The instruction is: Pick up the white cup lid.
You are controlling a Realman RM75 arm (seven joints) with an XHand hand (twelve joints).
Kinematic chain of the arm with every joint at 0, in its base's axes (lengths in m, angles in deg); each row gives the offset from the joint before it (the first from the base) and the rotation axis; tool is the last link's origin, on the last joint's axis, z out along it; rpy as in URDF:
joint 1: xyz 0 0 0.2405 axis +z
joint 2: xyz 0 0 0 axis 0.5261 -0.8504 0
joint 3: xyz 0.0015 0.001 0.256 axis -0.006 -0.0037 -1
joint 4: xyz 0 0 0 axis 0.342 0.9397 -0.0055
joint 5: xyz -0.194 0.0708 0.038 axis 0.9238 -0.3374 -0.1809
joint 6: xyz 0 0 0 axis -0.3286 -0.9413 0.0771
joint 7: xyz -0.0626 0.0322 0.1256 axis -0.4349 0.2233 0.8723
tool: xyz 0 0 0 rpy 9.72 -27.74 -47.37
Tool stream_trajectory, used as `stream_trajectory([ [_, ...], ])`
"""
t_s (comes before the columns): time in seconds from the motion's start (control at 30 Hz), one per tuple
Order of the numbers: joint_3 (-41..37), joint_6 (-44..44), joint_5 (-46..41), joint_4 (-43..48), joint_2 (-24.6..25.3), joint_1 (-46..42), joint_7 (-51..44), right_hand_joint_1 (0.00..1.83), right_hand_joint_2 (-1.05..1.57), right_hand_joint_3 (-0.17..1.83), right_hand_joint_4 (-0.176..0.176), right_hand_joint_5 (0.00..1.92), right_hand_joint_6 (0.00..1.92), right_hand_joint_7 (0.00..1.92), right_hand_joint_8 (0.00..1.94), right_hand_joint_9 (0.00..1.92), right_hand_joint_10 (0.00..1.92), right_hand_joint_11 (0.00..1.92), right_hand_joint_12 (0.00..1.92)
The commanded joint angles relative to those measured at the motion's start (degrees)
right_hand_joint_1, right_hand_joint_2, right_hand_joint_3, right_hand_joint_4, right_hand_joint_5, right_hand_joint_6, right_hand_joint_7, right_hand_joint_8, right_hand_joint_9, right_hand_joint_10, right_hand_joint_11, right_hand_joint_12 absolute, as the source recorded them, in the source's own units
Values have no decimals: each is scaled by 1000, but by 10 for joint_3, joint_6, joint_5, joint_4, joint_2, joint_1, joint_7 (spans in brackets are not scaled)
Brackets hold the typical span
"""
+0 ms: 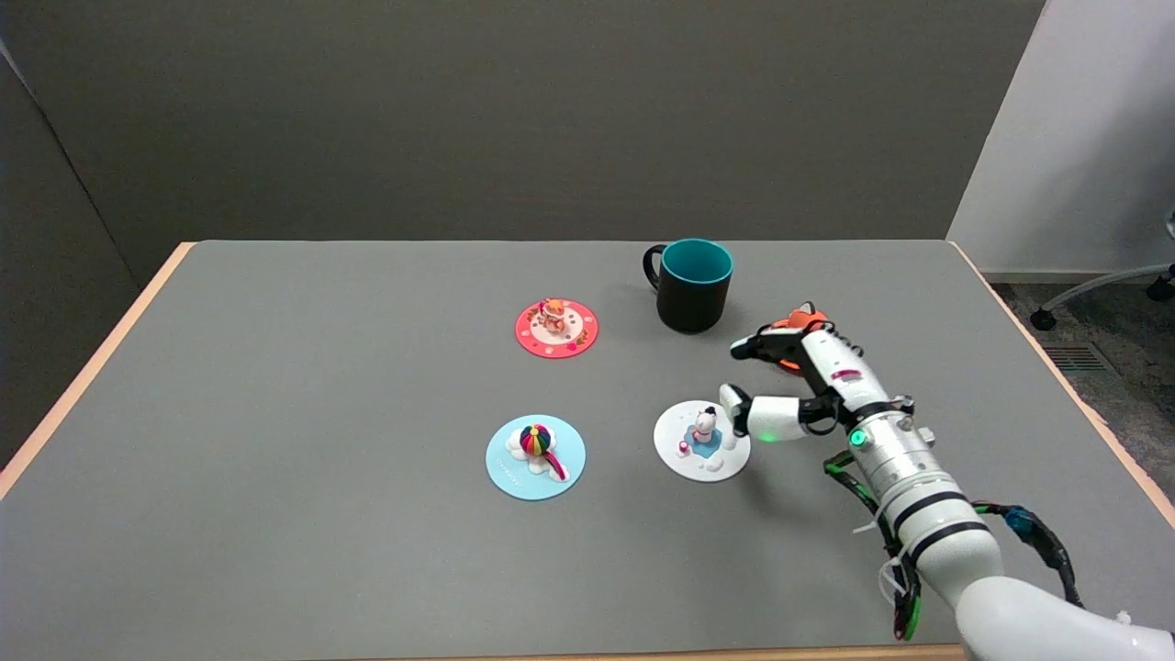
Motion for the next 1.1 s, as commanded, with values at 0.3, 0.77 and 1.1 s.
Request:
stream_trajectory([
  [0.3,25,82,3,48,57,16,9,801,481,973,-88,732,254,661,197,604,204,417,286],
  [0.77,21,91,5,69,54,32,7,833,468,996,-81,723,246,648,195,597,202,406,277],
  [1.1,19,105,10,71,53,34,-26,947,481,1000,-62,739,257,679,195,586,188,386,274],
])
